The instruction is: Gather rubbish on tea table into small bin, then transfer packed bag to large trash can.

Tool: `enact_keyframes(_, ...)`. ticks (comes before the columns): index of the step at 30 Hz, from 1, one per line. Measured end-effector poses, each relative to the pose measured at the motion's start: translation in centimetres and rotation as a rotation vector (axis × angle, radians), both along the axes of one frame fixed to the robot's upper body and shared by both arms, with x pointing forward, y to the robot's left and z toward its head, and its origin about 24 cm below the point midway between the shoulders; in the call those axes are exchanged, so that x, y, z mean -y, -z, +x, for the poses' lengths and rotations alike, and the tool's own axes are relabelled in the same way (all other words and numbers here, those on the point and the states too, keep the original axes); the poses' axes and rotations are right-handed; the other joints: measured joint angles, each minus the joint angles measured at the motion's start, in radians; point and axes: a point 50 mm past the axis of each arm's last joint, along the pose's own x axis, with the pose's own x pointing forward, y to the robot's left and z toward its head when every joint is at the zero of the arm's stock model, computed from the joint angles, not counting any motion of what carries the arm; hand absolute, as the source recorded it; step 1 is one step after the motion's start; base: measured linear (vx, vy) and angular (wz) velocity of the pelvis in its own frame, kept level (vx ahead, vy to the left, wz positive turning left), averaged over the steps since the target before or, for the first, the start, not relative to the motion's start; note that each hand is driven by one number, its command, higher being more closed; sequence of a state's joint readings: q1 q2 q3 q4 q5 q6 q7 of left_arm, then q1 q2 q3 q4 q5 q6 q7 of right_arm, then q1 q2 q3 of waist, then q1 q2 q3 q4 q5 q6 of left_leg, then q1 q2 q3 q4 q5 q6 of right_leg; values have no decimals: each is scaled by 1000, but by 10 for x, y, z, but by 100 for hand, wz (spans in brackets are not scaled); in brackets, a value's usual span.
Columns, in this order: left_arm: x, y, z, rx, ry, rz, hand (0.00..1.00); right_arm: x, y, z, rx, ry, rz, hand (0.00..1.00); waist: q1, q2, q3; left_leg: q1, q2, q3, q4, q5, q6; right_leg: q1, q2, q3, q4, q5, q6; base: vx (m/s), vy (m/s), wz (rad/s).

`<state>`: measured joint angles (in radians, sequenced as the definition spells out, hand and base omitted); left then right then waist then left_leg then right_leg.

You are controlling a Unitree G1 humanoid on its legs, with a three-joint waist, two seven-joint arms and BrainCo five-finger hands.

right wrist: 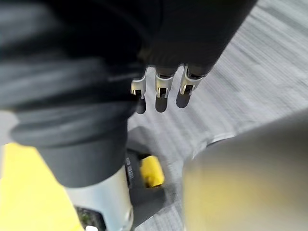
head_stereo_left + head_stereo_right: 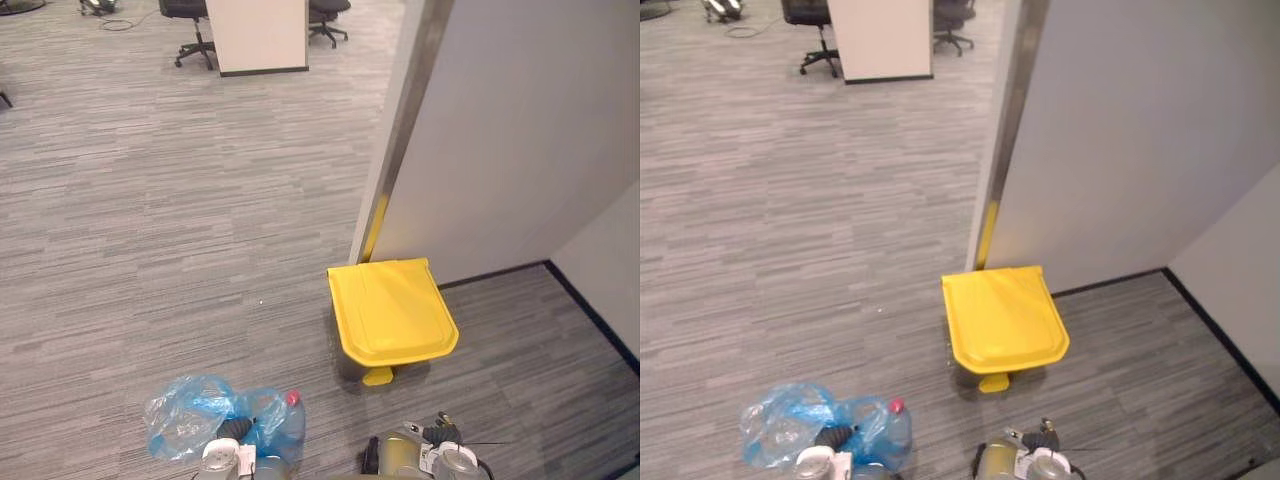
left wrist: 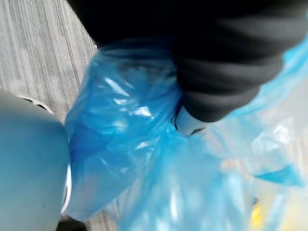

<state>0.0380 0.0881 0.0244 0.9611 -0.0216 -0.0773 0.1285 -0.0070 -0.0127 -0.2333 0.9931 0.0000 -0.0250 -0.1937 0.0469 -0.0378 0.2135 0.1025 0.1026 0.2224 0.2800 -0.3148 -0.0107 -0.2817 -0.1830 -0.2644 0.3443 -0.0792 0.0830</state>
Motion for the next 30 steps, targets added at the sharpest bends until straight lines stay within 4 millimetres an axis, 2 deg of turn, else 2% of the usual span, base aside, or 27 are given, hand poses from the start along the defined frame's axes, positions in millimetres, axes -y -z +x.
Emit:
enact_keyframes(1,-2,-2,5,13,2,6,100,-1,-2,7,14,-4,1,0,3,-10,26,-3,10,-1,52,-37,-26,1,12,-28,-160,51,9,231,-125,8)
enact_keyframes(3,-6,-4,8,22,-7,13,100,-4,-2,8,15,-6,7,0,4,-27,43,2,10,-5,115,-86,-47,3,5,-31,-185,38,10,171,-162,4)
enact_keyframes(4,-4,-4,13,28,-14,7,100,-1,-3,10,17,-7,-1,0,5,-18,53,7,27,-21,174,-135,-68,4,15,-32,-150,60,-31,306,-240,-9)
enact_keyframes(5,4,-5,17,38,-10,-11,100,3,-6,17,32,-13,-14,0,11,21,65,1,64,-41,197,-159,-83,-7,44,-36,-102,30,-31,319,-229,-6)
enact_keyframes(6,8,-6,21,51,-3,-20,100,4,-8,21,46,-14,-19,0,10,30,76,-1,74,-46,194,-163,-89,-26,50,-31,-63,16,-32,297,-188,18)
enact_keyframes(8,13,-9,29,74,5,-31,100,8,-12,24,76,5,-24,0,9,24,88,2,82,-83,196,-179,-107,-76,59,1,76,-44,-39,196,-138,43)
enact_keyframes(11,9,-10,29,75,-1,-21,100,9,-12,23,72,4,-24,0,13,8,79,2,93,-180,201,-196,-118,-129,40,-10,275,-188,-44,227,-150,59)
enact_keyframes(12,9,-11,33,84,-1,-23,100,11,-13,24,77,1,-32,0,15,13,77,-20,103,-215,224,-202,-127,-143,34,-32,310,-222,-47,301,-184,44)
enact_keyframes(13,8,-11,32,84,-8,-22,100,11,-14,26,79,-6,-36,0,22,20,77,-36,112,-225,232,-202,-128,-153,33,-48,323,-229,-52,248,-145,27)
enact_keyframes(15,7,-11,31,81,-13,-21,100,8,-17,35,88,-53,-51,0,21,28,78,-66,129,-236,200,-181,-160,-185,34,-69,336,-232,-53,214,-114,17)
enact_keyframes(19,11,-16,42,117,1,-28,100,-2,-23,53,109,-163,-74,0,19,28,78,-77,144,-250,138,-146,-175,-197,36,-86,311,-227,-60,100,-102,16)
enact_keyframes(20,11,-19,46,135,5,-26,100,-7,-28,63,136,-206,-82,0,17,27,76,-104,146,-262,141,-142,-174,-212,42,-88,302,-221,-67,-40,-76,19)
enact_keyframes(22,7,-27,59,179,21,-9,100,-14,-44,87,209,-322,-135,0,18,28,78,-194,151,-292,152,-138,-174,-265,47,-112,280,-196,-58,-115,-117,33)
enact_keyframes(24,1,-32,66,201,37,16,100,-15,-57,105,259,-382,-179,0,18,25,86,-229,151,-309,147,-120,-174,-283,46,-125,272,-187,-49,-92,-157,39)
enact_keyframes(25,-4,-41,76,244,61,41,100,-13,-77,129,339,-424,-230,0,18,25,93,-246,158,-317,137,-95,-168,-284,47,-145,252,-191,-40,-59,-150,34)
enact_keyframes(27,-7,-49,83,285,70,56,100,-9,-98,150,416,-447,-278,0,20,23,103,-248,162,-317,118,-79,-159,-284,57,-144,236,-191,-40,-54,-128,27)
enact_keyframes(28,-8,-59,93,334,80,65,100,-2,-124,171,500,-457,-335,0,17,24,115,-264,170,-317,116,-72,-149,-288,77,-127,210,-192,-45,-80,-156,32)
enact_keyframes(30,-5,-69,102,394,92,64,100,10,-155,194,579,-463,-416,0,16,18,130,-300,159,-311,169,-74,-148,-290,88,-119,182,-180,-64,-130,-99,14)
